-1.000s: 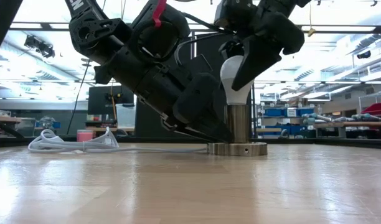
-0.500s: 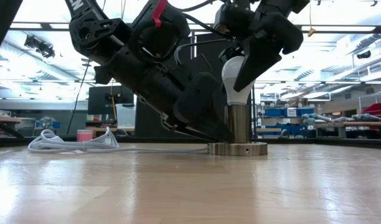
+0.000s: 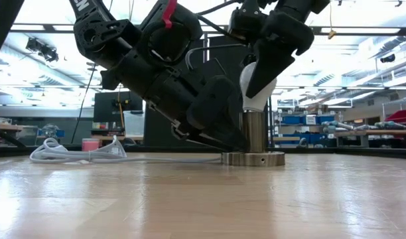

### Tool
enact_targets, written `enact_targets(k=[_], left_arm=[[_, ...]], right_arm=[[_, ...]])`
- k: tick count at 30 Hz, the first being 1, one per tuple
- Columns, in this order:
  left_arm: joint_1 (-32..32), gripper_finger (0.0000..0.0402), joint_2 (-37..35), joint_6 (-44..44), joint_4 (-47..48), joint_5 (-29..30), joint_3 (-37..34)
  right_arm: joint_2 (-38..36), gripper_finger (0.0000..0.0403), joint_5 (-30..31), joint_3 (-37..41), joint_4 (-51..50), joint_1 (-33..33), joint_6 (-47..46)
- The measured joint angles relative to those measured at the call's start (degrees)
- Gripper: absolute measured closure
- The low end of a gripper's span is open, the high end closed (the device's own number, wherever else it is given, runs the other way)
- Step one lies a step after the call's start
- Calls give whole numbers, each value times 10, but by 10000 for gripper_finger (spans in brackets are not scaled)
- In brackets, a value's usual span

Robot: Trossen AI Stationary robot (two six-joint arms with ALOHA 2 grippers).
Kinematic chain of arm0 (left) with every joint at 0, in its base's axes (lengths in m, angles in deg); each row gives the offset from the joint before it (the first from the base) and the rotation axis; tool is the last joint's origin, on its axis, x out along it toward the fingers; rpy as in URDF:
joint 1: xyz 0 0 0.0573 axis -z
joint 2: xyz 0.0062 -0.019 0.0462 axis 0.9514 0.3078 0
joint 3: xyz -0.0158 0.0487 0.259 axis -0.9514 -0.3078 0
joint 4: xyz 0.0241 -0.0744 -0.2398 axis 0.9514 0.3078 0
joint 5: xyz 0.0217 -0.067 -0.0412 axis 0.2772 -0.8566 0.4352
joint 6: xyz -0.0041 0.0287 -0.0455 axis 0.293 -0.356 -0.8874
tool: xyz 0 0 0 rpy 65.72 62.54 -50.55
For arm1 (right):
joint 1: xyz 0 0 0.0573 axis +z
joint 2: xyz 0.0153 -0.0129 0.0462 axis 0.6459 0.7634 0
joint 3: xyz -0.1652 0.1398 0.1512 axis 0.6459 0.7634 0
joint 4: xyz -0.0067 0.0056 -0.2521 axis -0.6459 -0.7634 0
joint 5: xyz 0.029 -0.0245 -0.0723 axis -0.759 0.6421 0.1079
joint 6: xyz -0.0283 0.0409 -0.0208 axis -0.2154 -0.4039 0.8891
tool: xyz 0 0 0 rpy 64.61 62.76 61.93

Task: Screw lightbulb
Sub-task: Insert the white lightbulb into the silver lamp

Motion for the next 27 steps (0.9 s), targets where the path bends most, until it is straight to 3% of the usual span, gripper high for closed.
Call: enact_targets(k=[7, 13, 27], left_arm=[[0, 131, 0, -1, 0, 1, 0], [0, 131, 0, -1, 0, 2, 0], [0, 131, 0, -1, 0, 2, 0]], right_arm=[[0, 110, 20, 0, 3, 11, -56], [0, 110, 24, 0, 28, 11, -48], [-1, 68, -34, -29, 25, 1, -20]])
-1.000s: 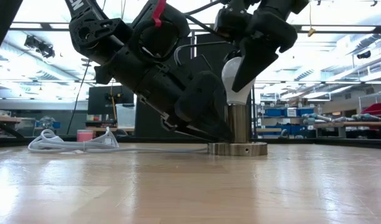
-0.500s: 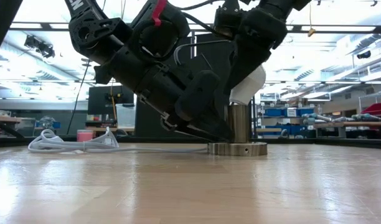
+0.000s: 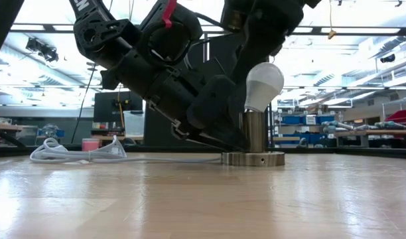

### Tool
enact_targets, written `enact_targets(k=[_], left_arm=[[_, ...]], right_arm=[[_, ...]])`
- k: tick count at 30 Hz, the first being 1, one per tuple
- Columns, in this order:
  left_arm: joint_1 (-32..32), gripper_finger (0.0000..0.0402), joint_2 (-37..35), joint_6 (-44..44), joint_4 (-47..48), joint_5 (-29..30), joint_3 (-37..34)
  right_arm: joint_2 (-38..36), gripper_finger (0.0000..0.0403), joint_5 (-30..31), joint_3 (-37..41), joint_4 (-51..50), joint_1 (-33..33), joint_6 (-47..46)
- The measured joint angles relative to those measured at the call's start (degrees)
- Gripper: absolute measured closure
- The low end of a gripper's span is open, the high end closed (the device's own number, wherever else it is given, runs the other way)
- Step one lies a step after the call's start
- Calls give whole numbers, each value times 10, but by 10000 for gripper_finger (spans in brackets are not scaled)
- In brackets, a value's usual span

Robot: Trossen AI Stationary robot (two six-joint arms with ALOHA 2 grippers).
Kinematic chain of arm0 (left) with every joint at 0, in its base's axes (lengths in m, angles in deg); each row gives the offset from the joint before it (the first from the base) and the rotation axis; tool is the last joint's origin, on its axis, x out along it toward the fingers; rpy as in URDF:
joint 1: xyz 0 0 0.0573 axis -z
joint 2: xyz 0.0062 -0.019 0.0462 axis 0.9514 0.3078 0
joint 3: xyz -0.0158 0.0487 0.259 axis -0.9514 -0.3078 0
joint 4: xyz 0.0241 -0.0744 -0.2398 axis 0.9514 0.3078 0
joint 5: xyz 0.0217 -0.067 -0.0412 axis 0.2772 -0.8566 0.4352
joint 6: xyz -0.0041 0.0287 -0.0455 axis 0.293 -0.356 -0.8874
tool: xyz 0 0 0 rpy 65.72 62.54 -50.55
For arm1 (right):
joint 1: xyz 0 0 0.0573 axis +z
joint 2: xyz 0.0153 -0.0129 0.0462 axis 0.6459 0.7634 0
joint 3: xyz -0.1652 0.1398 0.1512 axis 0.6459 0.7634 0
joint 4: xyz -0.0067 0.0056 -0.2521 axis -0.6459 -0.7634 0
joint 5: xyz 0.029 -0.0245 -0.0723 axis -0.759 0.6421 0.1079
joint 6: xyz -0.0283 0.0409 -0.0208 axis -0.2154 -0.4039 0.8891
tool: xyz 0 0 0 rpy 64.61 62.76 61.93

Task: Screw lightbulb
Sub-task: Insert the white lightbulb into the silver lamp

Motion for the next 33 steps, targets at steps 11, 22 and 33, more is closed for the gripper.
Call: enact_targets(k=[11, 22, 33], left_arm=[[1, 131, 0, -1, 8, 0, 0], [1, 131, 0, -10, 12, 0, 0], [2, 131, 0, -12, 10, 0, 0]], right_arm=[[-26, 56, 8, -72, -101, 10, 19], [-131, 61, 104, -30, -216, 32, 31], [-105, 52, 75, 45, -158, 23, 57]])
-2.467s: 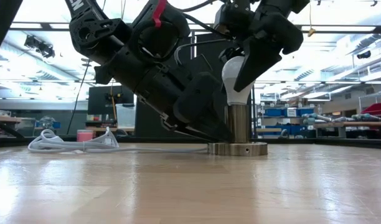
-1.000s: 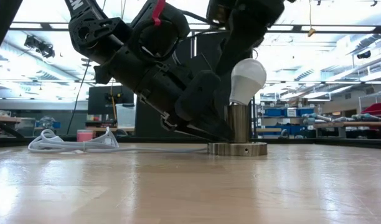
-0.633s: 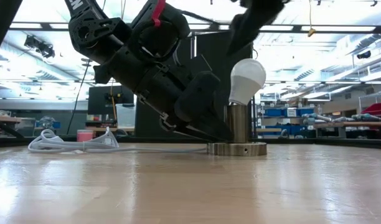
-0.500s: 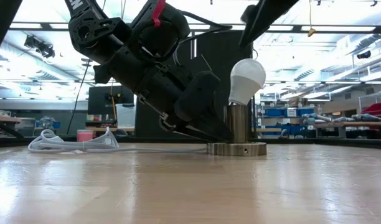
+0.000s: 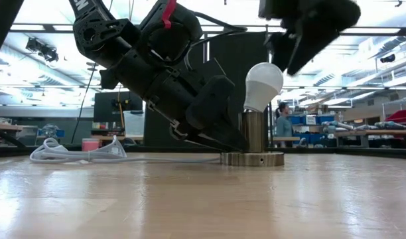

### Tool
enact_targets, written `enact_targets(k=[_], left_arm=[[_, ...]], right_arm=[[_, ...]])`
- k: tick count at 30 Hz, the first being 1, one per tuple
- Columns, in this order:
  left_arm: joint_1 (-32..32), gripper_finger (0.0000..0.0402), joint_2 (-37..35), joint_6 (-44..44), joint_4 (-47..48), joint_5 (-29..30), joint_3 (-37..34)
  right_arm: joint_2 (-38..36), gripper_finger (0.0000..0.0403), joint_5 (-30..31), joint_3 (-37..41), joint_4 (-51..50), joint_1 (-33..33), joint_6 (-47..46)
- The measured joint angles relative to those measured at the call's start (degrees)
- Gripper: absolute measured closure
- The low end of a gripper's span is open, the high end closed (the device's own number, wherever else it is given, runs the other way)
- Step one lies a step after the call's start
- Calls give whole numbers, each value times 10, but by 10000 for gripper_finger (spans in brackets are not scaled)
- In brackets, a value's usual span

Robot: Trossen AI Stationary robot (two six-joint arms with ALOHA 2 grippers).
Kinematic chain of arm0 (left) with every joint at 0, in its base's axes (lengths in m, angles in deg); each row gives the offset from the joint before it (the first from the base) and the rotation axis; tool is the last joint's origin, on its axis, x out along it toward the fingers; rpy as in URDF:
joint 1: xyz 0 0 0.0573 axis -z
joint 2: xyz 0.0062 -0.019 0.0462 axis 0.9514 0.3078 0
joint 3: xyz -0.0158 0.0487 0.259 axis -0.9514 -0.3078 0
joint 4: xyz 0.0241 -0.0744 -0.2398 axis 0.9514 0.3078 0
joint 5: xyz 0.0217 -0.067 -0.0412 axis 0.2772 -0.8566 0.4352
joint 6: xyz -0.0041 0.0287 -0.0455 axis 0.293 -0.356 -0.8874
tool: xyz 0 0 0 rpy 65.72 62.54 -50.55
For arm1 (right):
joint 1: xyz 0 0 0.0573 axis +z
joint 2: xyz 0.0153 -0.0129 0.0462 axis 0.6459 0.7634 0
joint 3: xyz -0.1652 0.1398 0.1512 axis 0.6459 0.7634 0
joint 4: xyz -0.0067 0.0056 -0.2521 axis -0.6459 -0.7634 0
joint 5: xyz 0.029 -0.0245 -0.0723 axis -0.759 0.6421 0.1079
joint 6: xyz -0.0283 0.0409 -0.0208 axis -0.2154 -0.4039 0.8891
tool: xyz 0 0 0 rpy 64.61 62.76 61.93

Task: Screw lightbulb
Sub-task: Insert the white lightbulb into the silver lamp

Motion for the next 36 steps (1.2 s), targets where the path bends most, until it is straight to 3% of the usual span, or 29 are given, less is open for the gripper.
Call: enact_targets(k=[18, 32, 36], left_arm=[[0, 131, 0, 0, 1, -5, 0], [0, 131, 0, 0, 2, -5, 0], [0, 131, 0, 0, 2, -5, 0]], right_arm=[[56, 55, 3, 7, 106, 0, 45], [-44, 55, 7, 3, 78, 30, -36], [-90, 55, 52, 64, 63, 41, -65]])
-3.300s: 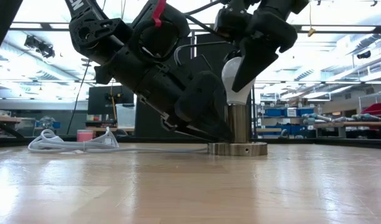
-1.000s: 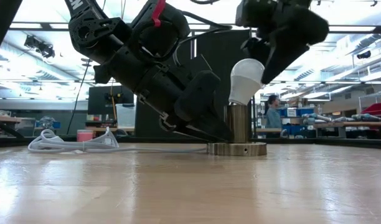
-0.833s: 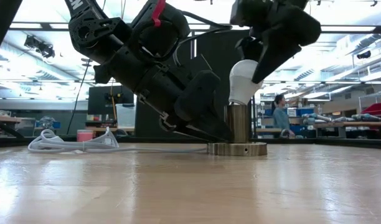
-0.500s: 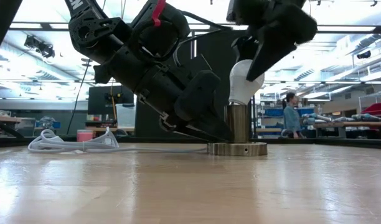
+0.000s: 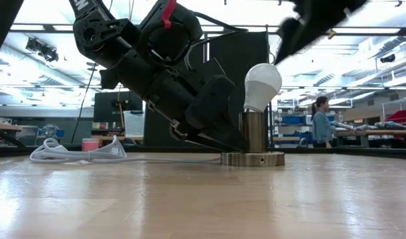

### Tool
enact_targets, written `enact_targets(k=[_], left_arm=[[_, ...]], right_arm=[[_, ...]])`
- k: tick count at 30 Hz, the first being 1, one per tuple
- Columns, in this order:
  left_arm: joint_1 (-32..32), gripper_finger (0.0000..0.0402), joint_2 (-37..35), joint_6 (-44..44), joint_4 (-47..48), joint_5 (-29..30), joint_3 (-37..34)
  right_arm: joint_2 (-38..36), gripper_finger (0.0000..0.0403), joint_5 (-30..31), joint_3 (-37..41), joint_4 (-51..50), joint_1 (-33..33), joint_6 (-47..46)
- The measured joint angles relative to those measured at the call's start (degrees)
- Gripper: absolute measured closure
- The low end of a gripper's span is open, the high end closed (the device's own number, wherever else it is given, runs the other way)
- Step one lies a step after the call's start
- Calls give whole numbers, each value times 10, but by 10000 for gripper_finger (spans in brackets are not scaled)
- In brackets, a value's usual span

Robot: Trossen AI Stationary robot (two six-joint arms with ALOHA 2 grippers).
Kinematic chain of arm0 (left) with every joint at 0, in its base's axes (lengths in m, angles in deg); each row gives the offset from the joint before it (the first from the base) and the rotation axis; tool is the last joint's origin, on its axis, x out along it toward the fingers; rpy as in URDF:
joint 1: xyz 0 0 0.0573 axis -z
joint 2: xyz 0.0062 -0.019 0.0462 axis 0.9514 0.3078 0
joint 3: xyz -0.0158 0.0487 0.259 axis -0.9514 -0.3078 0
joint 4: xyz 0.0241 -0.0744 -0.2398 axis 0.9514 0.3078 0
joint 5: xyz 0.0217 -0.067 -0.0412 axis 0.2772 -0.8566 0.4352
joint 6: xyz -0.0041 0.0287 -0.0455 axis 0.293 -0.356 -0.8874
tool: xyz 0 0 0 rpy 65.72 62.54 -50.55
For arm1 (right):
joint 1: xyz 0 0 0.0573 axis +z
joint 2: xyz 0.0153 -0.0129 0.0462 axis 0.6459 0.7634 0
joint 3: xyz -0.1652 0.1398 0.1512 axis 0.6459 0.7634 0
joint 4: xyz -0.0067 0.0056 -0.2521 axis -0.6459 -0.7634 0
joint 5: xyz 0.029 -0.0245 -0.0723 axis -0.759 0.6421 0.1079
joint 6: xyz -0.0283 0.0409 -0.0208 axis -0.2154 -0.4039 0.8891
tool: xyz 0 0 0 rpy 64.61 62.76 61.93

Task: Screw lightbulb
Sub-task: Insert the white lightbulb into the silver lamp

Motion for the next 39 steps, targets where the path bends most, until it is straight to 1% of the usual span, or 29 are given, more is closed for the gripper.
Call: enact_targets(k=[2, 5, 7, 9, 11, 13, 16, 19, 22, 24, 28, 34, 37, 39], left_arm=[[0, 131, 0, 0, 0, 0, 0], [0, 131, 0, -2, 0, -1, 0], [0, 131, 0, -2, 0, -2, 0], [0, 131, 0, -2, 0, -4, 0], [0, 131, 0, -2, -1, -5, 0], [0, 131, 0, 0, -2, -6, 0], [0, 131, 0, 0, -3, -9, 0], [0, 131, 0, 0, -3, -9, 0], [0, 131, 0, 1, -4, -16, 0], [0, 131, 0, 3, -4, -18, 0], [0, 131, 0, 3, -5, -22, 0], [0, 131, 0, -1, -9, -29, 0], [0, 131, 0, -6, -9, -35, 0], [0, 131, 0, -12, -9, -37, 0]], right_arm=[[-27, 55, 2, 59, 37, 1, -6], [-73, 55, 2, 146, 119, -10, -5], [-105, 55, -12, 195, 166, -22, 11], [-135, 56, -44, 238, 219, -35, 38], [-158, 58, -90, 284, 289, -53, 62], [-171, 62, -132, 323, 351, -80, 75], [-171, 75, -190, 365, 404, -130, 84], [-152, 91, -250, 398, 465, -168, 101], [-122, 103, -297, 417, 551, -193, 117], [-95, 108, -325, 426, 608, -206, 124], [-22, 114, -380, 430, 688, -230, 138], [94, 113, -449, 431, 839, -252, 129], [137, 112, -471, 430, 912, -254, 116], [161, 112, -481, 423, 940, -254, 106]])
